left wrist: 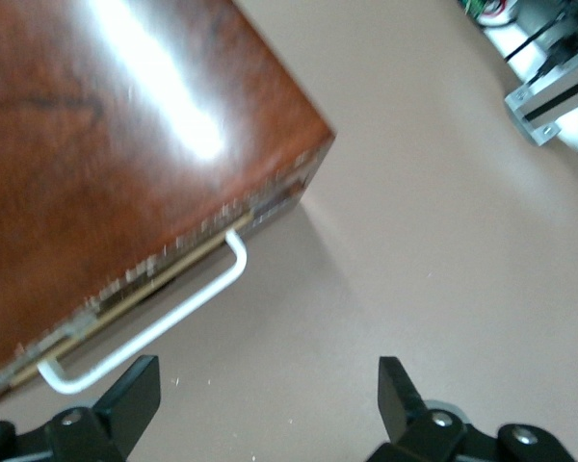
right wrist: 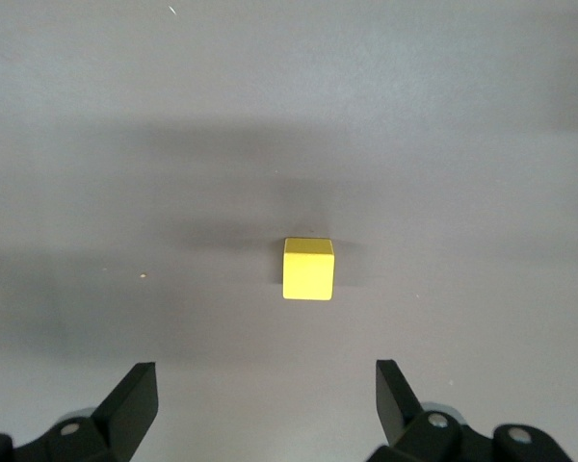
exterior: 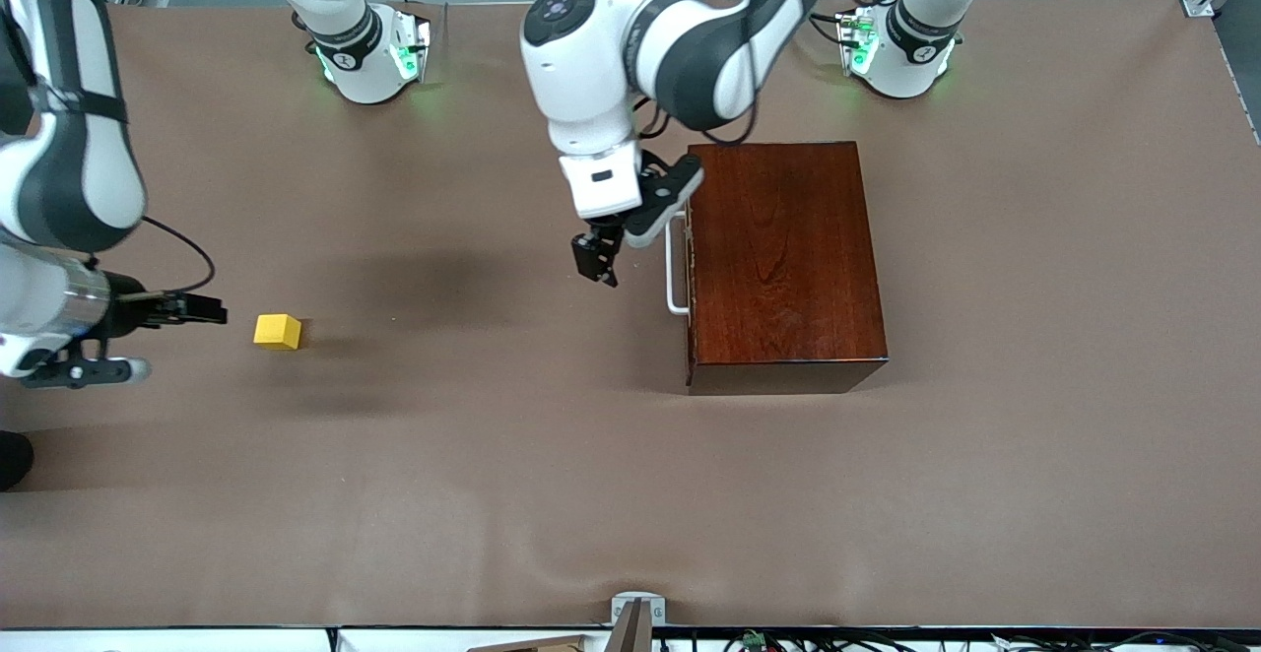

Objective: Open drawer, take yellow block, close drawer

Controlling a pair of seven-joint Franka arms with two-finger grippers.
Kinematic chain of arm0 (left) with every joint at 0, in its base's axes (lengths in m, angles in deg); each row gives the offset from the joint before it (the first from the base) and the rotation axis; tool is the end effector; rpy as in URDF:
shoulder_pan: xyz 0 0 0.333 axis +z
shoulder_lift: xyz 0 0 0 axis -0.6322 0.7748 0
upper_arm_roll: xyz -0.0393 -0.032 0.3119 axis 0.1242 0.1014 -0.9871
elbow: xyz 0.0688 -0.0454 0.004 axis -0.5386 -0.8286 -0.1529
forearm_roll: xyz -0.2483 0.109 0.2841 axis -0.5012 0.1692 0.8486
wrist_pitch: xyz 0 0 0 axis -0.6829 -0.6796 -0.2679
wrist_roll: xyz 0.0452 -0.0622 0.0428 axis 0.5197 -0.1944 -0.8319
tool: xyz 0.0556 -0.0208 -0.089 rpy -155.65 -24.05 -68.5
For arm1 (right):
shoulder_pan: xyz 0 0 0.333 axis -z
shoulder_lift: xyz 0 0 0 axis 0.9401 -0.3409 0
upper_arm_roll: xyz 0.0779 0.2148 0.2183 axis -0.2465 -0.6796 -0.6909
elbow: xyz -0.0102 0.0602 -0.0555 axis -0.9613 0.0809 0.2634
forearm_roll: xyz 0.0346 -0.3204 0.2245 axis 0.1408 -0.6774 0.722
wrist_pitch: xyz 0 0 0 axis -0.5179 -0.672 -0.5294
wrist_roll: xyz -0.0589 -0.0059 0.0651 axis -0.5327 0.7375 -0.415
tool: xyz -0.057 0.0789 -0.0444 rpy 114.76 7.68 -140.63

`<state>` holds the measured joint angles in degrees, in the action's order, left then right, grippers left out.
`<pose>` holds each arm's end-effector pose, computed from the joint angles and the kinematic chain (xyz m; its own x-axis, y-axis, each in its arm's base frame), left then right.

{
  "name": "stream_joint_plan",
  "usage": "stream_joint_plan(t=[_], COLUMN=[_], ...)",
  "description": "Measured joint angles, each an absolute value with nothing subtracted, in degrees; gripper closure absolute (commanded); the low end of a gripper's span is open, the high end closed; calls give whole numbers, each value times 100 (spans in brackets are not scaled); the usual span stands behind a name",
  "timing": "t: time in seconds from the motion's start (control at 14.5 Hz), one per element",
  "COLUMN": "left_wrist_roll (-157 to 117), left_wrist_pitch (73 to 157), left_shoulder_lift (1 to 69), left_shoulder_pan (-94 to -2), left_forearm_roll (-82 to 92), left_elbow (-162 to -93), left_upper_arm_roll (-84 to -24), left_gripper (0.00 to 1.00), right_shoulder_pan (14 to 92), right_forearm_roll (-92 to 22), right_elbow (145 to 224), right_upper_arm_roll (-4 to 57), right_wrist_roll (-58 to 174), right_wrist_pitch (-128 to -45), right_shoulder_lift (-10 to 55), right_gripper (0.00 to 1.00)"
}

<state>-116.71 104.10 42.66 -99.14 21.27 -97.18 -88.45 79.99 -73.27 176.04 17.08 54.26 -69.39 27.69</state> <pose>0.4950 -0.5340 0.4607 0.5518 0.7936 0.2565 0.7936 -0.5942 0.1311 0.6325 -0.0691 0.4395 0.9827 0.0562 -0.1766 0.0509 -0.9981 -0.0347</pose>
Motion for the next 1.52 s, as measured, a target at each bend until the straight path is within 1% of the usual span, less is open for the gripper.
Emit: stream_joint_plan(t=[0.21,0.41,0.69,0.83,1.1,1.24,1.52], left_wrist_roll=[-11320,-10959,-10270,-9751,-8647,-7999,-6675], left_wrist_pitch=[10380,10355,10344,10335,10236,9990,9800], left_shoulder_lift=[3713,3084,2241,1802,1001,766,671], left_shoulder_pan=[-9624,-9410,-9086,-8816,-8208,-7921,-7318], left_forearm_roll=[2127,2127,2127,2127,2127,2127,2127], left_elbow=[-10029,-10500,-11249,-11676,-12452,-12609,-12635], left_upper_arm_roll=[-8847,-8847,-8849,-8849,-8847,-8843,-8843], left_gripper=[0,0,0,0,0,0,0], right_shoulder_pan=[7919,7708,7557,7523,7510,7492,7337], right_forearm_roll=[-7327,-7326,-7327,-7327,-7326,-7326,-7324], right_elbow=[17266,17180,17169,17131,17091,17115,17290], right_upper_arm_roll=[1702,1693,1685,1685,1693,1693,1687], right_wrist_roll=[5424,5424,5427,5427,5427,5427,5427], right_wrist_pitch=[-6713,-6478,-6107,-5808,-5588,-5510,-5508], right_shoulder_lift=[2894,3247,3717,3895,4305,4469,4611], right_gripper=[0,0,0,0,0,0,0])
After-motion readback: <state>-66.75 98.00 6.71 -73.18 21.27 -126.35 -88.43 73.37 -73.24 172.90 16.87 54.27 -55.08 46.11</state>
